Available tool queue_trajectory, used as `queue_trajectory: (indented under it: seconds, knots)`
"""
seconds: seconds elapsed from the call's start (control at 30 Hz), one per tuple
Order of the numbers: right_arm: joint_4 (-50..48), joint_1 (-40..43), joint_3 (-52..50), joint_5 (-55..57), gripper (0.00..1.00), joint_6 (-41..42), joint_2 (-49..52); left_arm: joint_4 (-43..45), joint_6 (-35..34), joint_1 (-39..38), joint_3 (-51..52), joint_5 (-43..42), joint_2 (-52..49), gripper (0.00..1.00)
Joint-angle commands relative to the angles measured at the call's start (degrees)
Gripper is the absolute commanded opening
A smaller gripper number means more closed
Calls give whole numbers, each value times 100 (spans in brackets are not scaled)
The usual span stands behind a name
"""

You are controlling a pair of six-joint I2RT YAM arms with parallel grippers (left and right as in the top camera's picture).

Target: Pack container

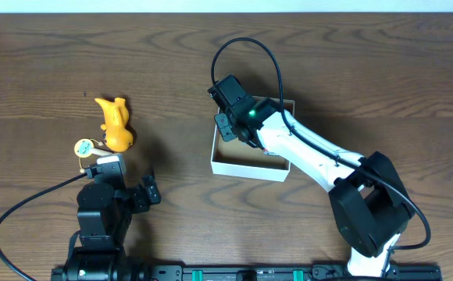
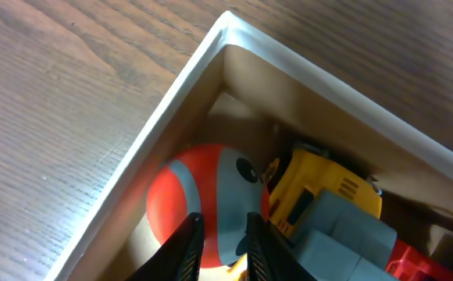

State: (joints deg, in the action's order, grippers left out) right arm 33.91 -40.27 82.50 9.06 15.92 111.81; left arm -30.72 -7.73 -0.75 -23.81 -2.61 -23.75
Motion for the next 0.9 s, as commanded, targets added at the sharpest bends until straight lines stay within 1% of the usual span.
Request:
queue_trajectory:
  seconds: [0.0, 0.03, 0.1, 0.23, 0.33, 0.37, 0.4, 0.43, 0.47, 0.5, 0.53, 0.63, 0.7, 0.87]
  knots:
    - [13, 63, 22, 125, 15, 31, 120, -11, -55, 31, -138, 4, -7, 98]
    - [11, 61, 22, 127, 11, 31, 118, -11, -55, 31, -138, 4, -7, 98]
    - [-48, 57, 22, 131, 11, 28, 107, -11, -55, 31, -138, 4, -7, 98]
    - [-28, 57, 138, 151, 18, -37, -33, -9, -55, 31, -138, 4, -7, 98]
    - [216, 70, 319, 389, 19, -33, -343, 57, -57, 31, -140, 4, -7, 98]
    - [341, 87, 393, 483, 27, -33, -496, 116, -59, 31, -157, -44, -4, 98]
    - [466, 109, 459, 568, 41, -33, -647, 173, -57, 31, -212, -223, -4, 98]
    - [614, 153, 529, 629, 64, -33, -846, 208, -55, 31, -310, -422, -7, 98]
    - [761, 232, 579, 678, 82, -2, -1088, 201, -57, 31, -450, -525, -9, 98]
    - [859, 319, 597, 715, 91, 109, -1298, 166, -63, 31, -577, -533, -13, 98]
    - [975, 452, 599, 730, 98, 313, -1537, 107, -85, 33, -734, -494, -35, 98]
    - [1464, 1034, 599, 662, 99, 1152, -2168, -278, -203, 35, -1287, -70, -267, 98]
    - [1871, 1545, 599, 422, 99, 1521, -2505, -678, -201, 37, -1707, 153, -557, 98]
    - [2841, 2780, 597, 7, 99, 1714, -2868, -1784, -181, 111, -2826, 688, -1687, 98]
